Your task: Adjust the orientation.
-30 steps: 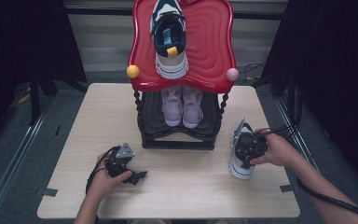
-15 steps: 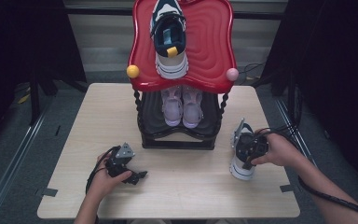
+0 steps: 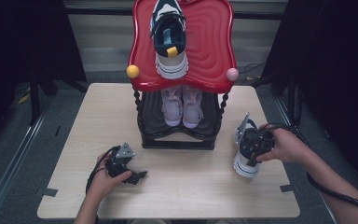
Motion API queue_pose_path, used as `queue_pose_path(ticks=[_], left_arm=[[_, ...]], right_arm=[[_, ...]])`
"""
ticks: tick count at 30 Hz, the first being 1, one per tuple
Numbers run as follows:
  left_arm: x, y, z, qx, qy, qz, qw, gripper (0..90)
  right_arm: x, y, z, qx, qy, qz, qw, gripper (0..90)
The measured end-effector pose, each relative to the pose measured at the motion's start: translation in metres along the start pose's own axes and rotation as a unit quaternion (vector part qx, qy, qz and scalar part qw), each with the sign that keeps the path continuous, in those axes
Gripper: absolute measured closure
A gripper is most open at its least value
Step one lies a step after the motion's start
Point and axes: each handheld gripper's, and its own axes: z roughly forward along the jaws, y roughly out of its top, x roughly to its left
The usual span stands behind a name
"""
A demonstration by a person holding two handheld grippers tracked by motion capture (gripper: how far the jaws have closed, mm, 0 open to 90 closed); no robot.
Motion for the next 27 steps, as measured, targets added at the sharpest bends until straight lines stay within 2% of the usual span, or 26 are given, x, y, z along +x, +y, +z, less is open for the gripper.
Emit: queue_pose_path(ticks=[1,2,5,8,10,13,16,19,23,24,27], left_arm=[[0.0,0.0,0.0,0.0,0.0,0.0,1.0,0.0],[0.0,0.0,0.0,0.0,0.0,0.0,1.0,0.0],[0.0,0.0,0.0,0.0,0.0,-0.001,1.0,0.0],[0.0,0.0,0.0,0.001,-0.001,-0.001,1.0,0.0],[0.0,0.0,0.0,0.001,-0.001,0.0,1.0,0.0],[0.0,0.0,0.0,0.001,-0.001,0.0,1.0,0.0],[0.0,0.0,0.0,0.001,-0.001,0.0,1.0,0.0],[0.0,0.0,0.0,0.001,-0.001,0.0,1.0,0.0],[0.0,0.0,0.0,0.001,-0.001,0.0,1.0,0.0],[0.0,0.0,0.0,0.001,-0.001,0.0,1.0,0.0],[0.0,0.0,0.0,0.001,-0.001,0.0,1.0,0.0]], right_arm=[[0.0,0.001,-0.002,-0.003,0.0,-0.006,1.0,70.3],[0.002,0.001,-0.005,0.006,0.0,0.007,1.0,70.3],[0.001,0.003,-0.011,-0.003,-0.001,-0.014,0.9999,70.3],[0.004,0.004,-0.019,0.006,-0.002,-0.001,1.0,70.3],[0.004,0.005,-0.025,0.008,0.001,-0.006,0.9999,70.2],[0.006,0.005,-0.033,0.012,-0.002,0.0,0.9999,70.2],[0.006,0.005,-0.042,0.005,-0.002,-0.016,0.9999,70.2],[0.008,0.005,-0.052,0.006,-0.002,-0.01,0.9999,70.1],[0.009,0.005,-0.066,0.005,-0.005,-0.015,0.9999,70.1],[0.01,0.005,-0.07,0.006,-0.003,-0.007,1.0,70.1],[0.01,0.006,-0.082,0.005,-0.007,-0.013,0.9999,70.1]])
